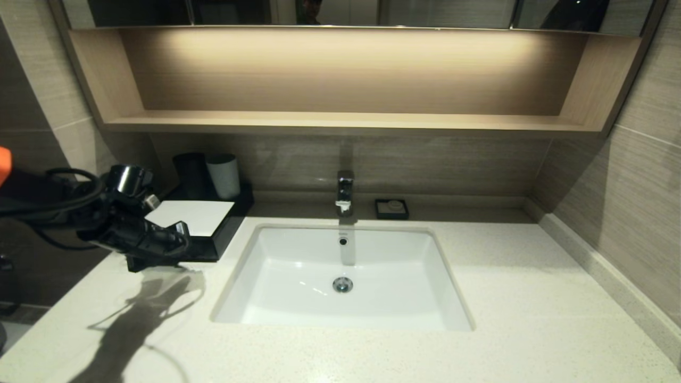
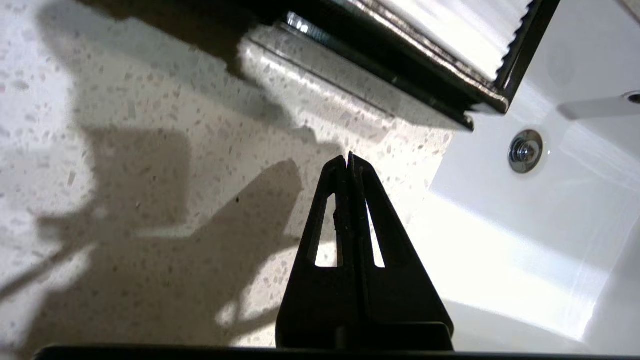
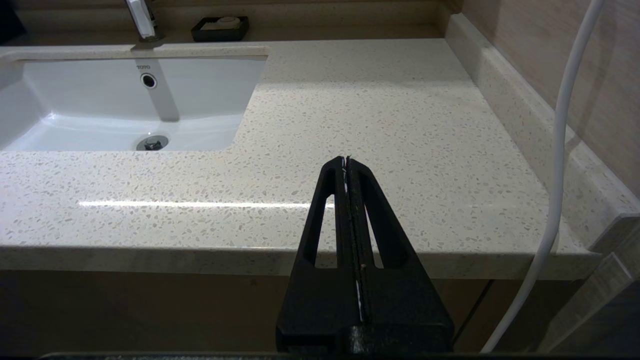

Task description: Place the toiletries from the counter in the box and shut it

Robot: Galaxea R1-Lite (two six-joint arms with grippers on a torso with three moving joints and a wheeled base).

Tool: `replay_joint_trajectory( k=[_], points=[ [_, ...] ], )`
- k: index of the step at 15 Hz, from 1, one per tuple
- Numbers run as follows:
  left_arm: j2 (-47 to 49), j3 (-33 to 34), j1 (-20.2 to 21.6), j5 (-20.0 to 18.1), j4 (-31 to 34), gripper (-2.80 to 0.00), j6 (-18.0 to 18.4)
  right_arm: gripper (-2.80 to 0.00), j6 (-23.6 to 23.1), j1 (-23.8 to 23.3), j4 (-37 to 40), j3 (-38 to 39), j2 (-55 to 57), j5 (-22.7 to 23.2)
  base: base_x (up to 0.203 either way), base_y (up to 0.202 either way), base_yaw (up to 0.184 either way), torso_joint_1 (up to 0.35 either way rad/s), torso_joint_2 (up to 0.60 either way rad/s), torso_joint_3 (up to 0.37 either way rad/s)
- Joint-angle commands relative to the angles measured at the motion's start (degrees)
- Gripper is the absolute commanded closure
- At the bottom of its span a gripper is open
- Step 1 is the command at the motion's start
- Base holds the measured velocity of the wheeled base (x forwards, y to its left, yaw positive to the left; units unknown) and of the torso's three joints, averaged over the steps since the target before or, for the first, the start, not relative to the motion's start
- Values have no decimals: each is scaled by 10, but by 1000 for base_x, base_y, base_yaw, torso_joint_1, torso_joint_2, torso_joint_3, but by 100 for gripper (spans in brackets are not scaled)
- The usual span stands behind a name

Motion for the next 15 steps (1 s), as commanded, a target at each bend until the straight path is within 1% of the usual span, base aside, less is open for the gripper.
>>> replay_joint_trajectory(
  k=[1,7,8,10,12,13,15],
  points=[
    [-36,30,0,0,3,0,0,0,0,0,0,0,1,0,0,0,0,0,0,0],
    [-130,91,0,2,8,0,3,0,0,0,1,0,1,0,0,0,0,0,0,0],
    [-150,100,0,3,12,0,8,0,0,0,0,0,1,0,0,0,0,0,0,0],
    [-195,124,0,7,12,0,26,0,0,0,0,0,1,0,0,0,0,0,0,0],
    [-254,146,0,13,9,0,35,0,0,0,0,0,1,0,0,0,0,0,0,0],
    [-284,156,1,15,9,0,46,0,0,0,0,0,1,0,0,0,0,0,0,0],
    [-349,181,1,17,8,0,81,0,0,0,0,0,1,0,0,0,0,0,0,0]
  ],
)
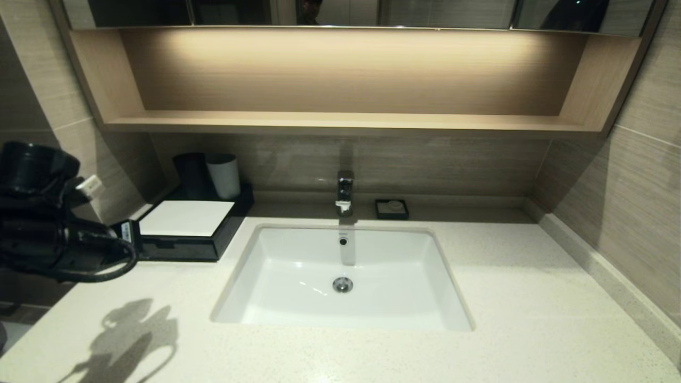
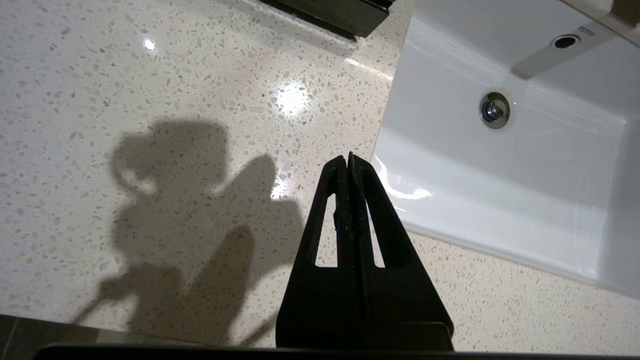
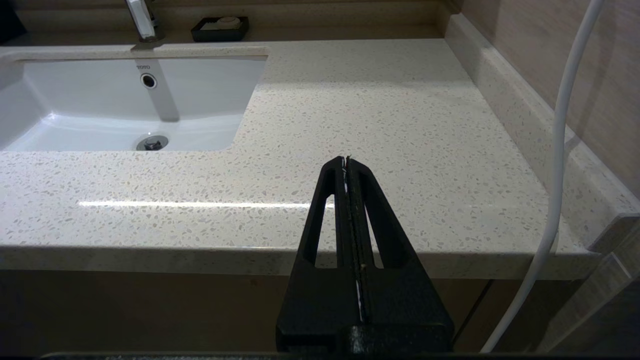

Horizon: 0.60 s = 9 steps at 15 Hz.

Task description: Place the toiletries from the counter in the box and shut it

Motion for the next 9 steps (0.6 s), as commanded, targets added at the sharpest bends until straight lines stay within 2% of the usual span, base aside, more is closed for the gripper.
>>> replay_joint_trajectory(
  k=[1,5,9],
  points=[
    [-109,35,1,1,-1,0,29,0,0,0,0,0,1,0,0,0,0,0,0,0],
    [-237,123,1,20,-62,0,63,0,0,0,-1,0,1,0,0,0,0,0,0,0],
    [-379,197,1,84,-85,0,114,0,0,0,0,0,1,0,0,0,0,0,0,0]
  ],
)
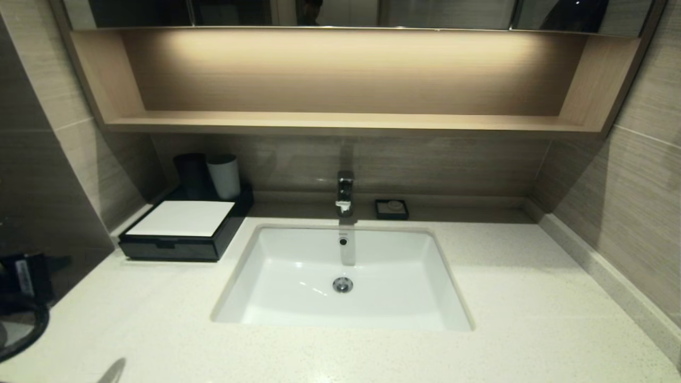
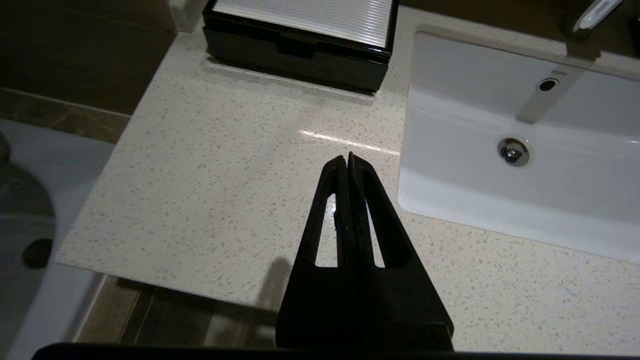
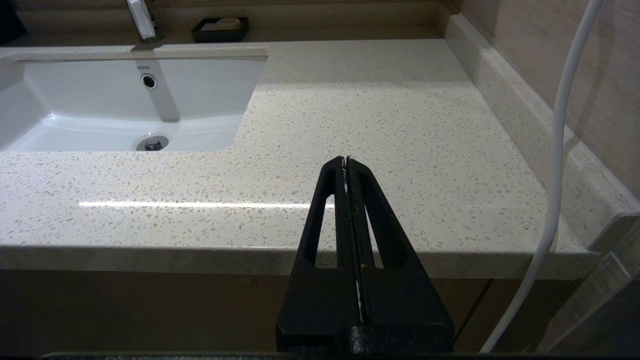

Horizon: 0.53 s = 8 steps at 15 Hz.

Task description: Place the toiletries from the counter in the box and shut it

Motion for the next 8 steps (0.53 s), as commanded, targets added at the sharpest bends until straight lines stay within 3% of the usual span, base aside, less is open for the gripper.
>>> replay_joint_trajectory(
  k=[1,8],
  points=[
    [-120,41,1,25,-1,0,14,0,0,0,0,0,1,0,0,0,0,0,0,0],
    [-335,118,1,41,29,0,59,0,0,0,0,0,1,0,0,0,0,0,0,0]
  ],
)
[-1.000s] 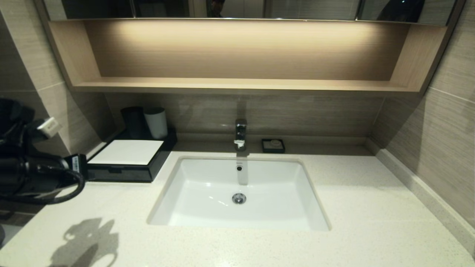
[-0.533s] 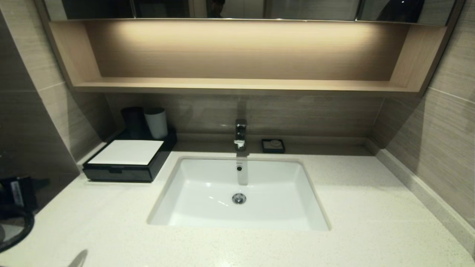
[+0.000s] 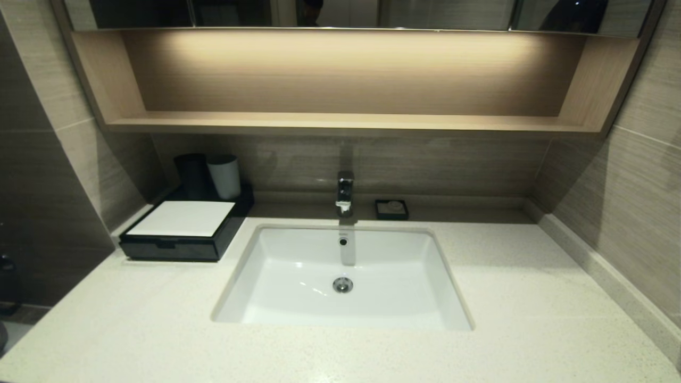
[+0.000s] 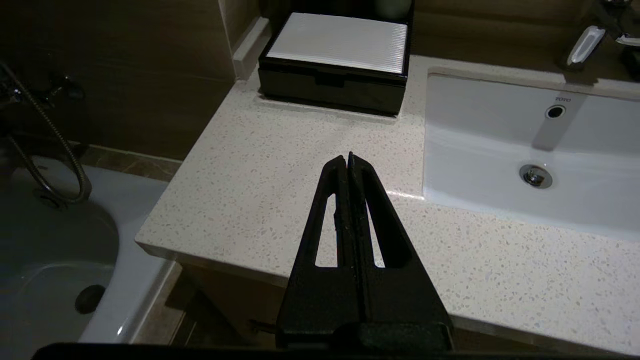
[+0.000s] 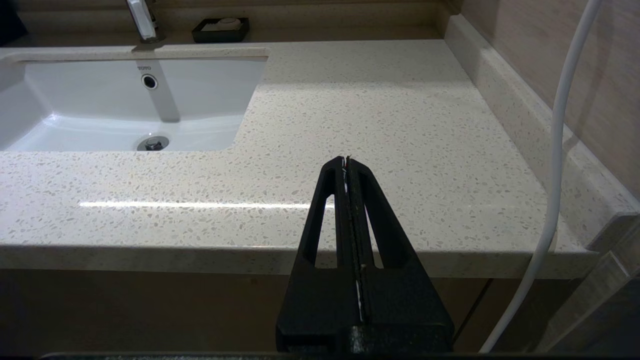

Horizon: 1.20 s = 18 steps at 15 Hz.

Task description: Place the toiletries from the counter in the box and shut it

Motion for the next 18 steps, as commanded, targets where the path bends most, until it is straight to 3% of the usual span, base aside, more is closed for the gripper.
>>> replay_joint_trajectory(
  k=[1,5,9,18],
  points=[
    [-117,21,-1,-2,24,0,19,0,0,0,0,0,1,0,0,0,0,0,0,0],
    [-164,12,-10,-19,67,0,36,0,0,0,0,0,1,0,0,0,0,0,0,0],
    [-200,4,-61,-34,126,0,35,0,0,0,0,0,1,0,0,0,0,0,0,0],
    [-306,99,-55,-39,100,0,49,0,0,0,0,0,1,0,0,0,0,0,0,0]
  ],
)
